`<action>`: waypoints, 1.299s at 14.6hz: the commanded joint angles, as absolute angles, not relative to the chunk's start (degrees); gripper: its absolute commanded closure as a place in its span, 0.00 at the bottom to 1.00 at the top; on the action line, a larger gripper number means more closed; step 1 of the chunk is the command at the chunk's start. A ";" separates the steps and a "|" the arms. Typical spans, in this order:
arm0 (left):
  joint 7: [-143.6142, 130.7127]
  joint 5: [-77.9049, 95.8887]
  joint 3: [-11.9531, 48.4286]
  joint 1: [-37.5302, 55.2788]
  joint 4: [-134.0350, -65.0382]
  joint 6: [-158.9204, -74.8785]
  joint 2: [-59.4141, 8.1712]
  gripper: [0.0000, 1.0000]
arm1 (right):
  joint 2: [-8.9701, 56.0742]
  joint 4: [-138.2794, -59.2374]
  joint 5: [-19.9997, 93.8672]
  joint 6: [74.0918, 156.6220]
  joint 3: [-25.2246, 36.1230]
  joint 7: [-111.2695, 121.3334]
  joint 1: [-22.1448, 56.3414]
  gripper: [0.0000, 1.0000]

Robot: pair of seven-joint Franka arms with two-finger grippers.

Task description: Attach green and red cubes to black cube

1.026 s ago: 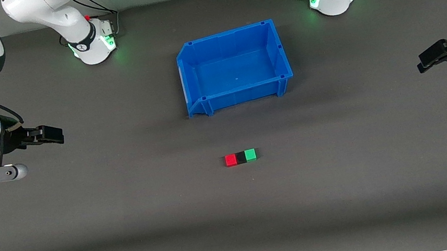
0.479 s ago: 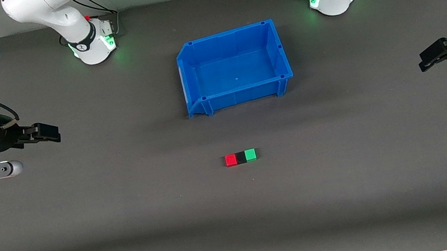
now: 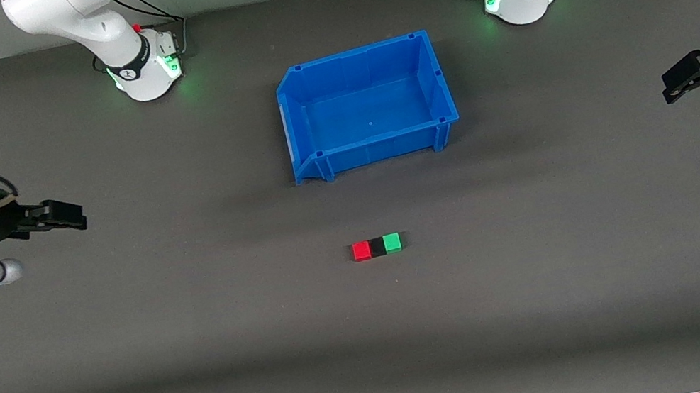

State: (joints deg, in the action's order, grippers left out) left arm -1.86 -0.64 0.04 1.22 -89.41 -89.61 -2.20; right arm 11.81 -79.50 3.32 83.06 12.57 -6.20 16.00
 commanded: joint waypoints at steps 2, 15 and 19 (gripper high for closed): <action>-1.06 -1.76 0.70 0.88 -89.74 -88.33 -1.23 0.00 | 7.83 -83.57 2.72 84.55 3.89 -3.87 6.53 0.01; -1.32 -1.41 0.70 0.88 -89.38 -88.07 -1.32 0.00 | 2.28 -92.38 0.35 95.27 1.41 -3.95 4.22 0.01; -1.23 -1.41 0.70 0.88 -89.38 -87.98 -1.41 0.00 | 2.29 -92.11 0.44 95.27 1.32 -4.04 4.31 0.01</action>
